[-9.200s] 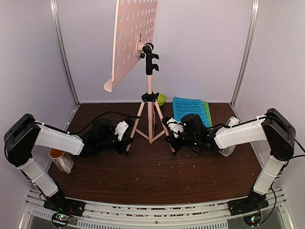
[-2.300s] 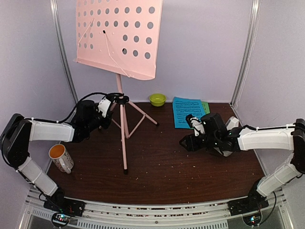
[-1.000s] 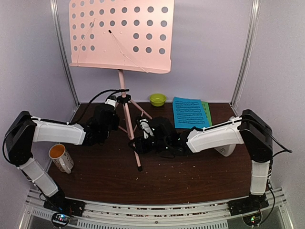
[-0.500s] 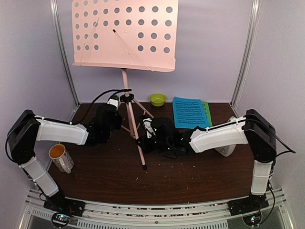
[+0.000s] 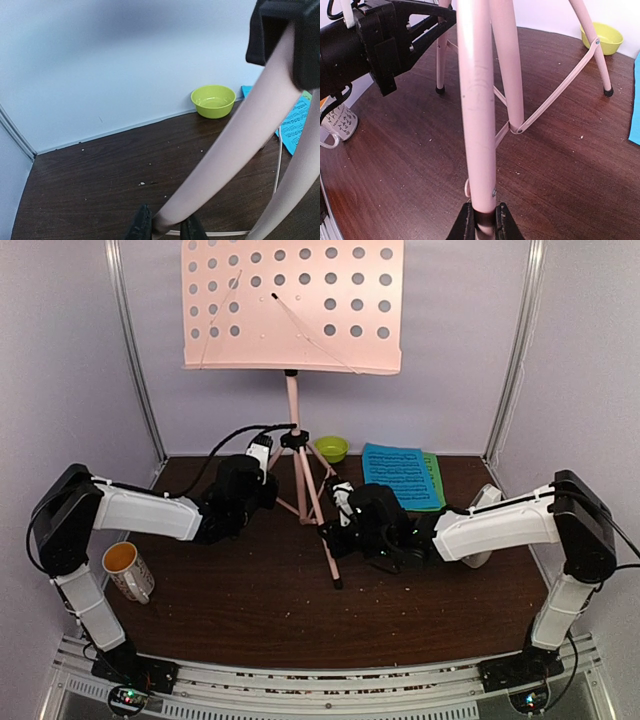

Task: Set up the instrument practice props

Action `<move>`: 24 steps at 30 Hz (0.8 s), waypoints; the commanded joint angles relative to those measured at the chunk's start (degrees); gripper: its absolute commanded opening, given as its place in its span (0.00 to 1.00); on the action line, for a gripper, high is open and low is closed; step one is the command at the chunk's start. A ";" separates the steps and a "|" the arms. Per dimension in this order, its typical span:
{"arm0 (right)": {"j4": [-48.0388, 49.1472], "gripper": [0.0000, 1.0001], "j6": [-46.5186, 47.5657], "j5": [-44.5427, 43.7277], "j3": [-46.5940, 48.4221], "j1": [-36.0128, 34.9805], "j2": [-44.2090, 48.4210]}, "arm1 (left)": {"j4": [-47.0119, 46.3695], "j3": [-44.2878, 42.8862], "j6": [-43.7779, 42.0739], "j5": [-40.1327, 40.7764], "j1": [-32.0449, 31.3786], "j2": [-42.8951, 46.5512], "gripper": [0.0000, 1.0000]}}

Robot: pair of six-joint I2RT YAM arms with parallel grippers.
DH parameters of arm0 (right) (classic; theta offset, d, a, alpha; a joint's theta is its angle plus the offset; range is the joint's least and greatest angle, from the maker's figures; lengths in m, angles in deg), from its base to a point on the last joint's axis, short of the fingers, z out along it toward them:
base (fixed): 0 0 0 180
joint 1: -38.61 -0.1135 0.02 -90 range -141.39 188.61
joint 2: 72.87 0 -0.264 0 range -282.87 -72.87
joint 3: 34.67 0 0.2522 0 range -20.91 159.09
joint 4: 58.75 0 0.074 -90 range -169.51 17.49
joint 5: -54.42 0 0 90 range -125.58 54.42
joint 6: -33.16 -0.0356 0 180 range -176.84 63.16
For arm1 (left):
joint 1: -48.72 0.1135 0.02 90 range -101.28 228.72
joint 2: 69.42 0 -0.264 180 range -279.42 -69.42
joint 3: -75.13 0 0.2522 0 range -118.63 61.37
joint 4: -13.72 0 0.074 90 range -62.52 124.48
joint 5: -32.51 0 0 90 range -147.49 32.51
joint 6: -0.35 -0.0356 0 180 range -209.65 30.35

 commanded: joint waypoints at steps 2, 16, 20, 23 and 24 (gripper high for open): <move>-0.30 0.00 0.60 -3.10 -3.14 0.80 3.93 | -2.27 -1.23 8.66 -6.09 0.19 -2.24 0.00; 1.66 0.00 -0.02 0.75 -4.50 0.86 2.88 | 0.61 4.28 8.88 -5.73 0.00 3.17 0.00; 2.54 0.00 -0.11 2.51 -4.36 0.80 2.52 | 2.39 4.04 8.89 -6.56 0.04 3.57 0.03; 2.41 0.00 0.13 3.91 -3.91 0.79 2.24 | 3.20 3.69 8.90 -8.02 0.03 3.57 0.10; 2.35 0.00 0.22 4.47 -3.77 0.79 2.16 | 3.37 3.57 8.71 -8.68 0.00 3.57 0.12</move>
